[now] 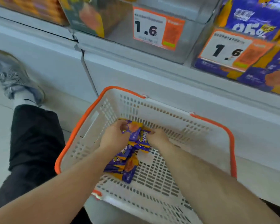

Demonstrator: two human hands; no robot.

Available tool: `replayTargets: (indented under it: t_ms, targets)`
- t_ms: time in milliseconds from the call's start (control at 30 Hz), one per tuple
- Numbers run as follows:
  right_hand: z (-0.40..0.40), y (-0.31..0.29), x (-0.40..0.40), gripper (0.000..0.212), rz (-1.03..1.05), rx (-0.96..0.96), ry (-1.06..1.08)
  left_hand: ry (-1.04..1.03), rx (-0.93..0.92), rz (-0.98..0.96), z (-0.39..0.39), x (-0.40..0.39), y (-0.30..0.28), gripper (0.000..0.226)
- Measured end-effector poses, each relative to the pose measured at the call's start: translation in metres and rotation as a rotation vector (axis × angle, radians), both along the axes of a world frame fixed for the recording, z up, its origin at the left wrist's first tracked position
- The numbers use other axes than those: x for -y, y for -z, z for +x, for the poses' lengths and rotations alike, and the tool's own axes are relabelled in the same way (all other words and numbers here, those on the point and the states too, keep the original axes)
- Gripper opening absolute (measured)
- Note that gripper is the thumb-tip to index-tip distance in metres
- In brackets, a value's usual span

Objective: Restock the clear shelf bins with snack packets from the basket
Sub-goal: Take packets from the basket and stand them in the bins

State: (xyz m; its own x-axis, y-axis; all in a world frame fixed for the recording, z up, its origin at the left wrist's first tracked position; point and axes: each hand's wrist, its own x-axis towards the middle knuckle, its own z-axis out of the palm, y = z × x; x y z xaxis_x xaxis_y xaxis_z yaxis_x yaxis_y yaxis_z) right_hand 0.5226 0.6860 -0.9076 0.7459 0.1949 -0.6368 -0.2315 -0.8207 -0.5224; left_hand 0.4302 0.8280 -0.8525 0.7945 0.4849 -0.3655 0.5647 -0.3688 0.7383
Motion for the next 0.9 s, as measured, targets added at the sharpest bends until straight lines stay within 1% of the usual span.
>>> replayTargets:
  t_ms: [67, 100, 133, 200, 267, 367, 400, 433, 467, 500, 533, 633, 667, 800, 867, 900]
  targets:
    - [-0.012, 0.027, -0.002, 0.009, 0.073, -0.202, 0.312, -0.011, -0.045, -0.005, -0.005, -0.007, 0.009, 0.041]
    - [-0.017, 0.039, -0.002, 0.01, 0.111, -0.282, 0.448, -0.013, -0.061, -0.005, -0.008, -0.01, 0.014, 0.041]
    - [-0.021, 0.05, -0.001, 0.016, 0.143, -0.355, 0.538, -0.019, -0.075, -0.004, -0.011, -0.013, 0.018, 0.042]
    - [-0.026, 0.067, -0.002, 0.024, 0.176, -0.445, 0.647, -0.04, -0.106, -0.007, -0.015, -0.016, 0.024, 0.04]
    - [-0.027, 0.087, -0.003, 0.03, 0.195, -0.448, 0.731, -0.051, -0.138, -0.023, -0.017, -0.017, 0.028, 0.038]
    - [-0.026, 0.117, 0.002, 0.043, 0.175, -0.391, 0.745, -0.03, -0.153, -0.031, -0.019, -0.014, 0.028, 0.037]
    - [-0.027, 0.12, 0.004, 0.042, 0.182, -0.391, 0.733, -0.017, -0.156, -0.032, -0.019, -0.012, 0.028, 0.037]
    - [-0.027, 0.12, 0.006, 0.036, 0.166, -0.386, 0.724, -0.001, -0.157, -0.028, -0.018, -0.011, 0.028, 0.036]
    - [-0.028, 0.112, 0.009, 0.026, 0.156, -0.393, 0.715, 0.015, -0.16, -0.026, -0.016, -0.009, 0.027, 0.035]
    - [-0.027, 0.102, 0.013, 0.015, 0.13, -0.393, 0.67, 0.032, -0.162, -0.025, -0.015, -0.007, 0.026, 0.036]
    - [-0.026, 0.092, 0.02, 0.011, 0.086, -0.373, 0.608, 0.049, -0.164, -0.029, -0.013, -0.004, 0.025, 0.036]
    - [-0.009, 0.053, 0.052, 0.025, -0.081, -0.257, 0.263, 0.136, -0.159, -0.039, -0.008, 0.013, 0.021, 0.04]
    - [-0.003, 0.034, 0.064, 0.026, -0.11, -0.248, 0.156, 0.167, -0.156, -0.051, -0.006, 0.02, 0.018, 0.042]
    - [0.019, -0.056, 0.097, 0.017, -0.194, -0.227, -0.204, 0.277, -0.145, -0.12, 0.003, 0.05, 0.006, 0.048]
    - [0.025, -0.097, 0.108, 0.026, -0.204, -0.197, -0.307, 0.284, -0.131, -0.172, 0.007, 0.063, -0.003, 0.053]
    - [0.025, -0.116, 0.113, 0.031, -0.205, -0.188, -0.326, 0.286, -0.121, -0.229, 0.008, 0.07, -0.009, 0.058]
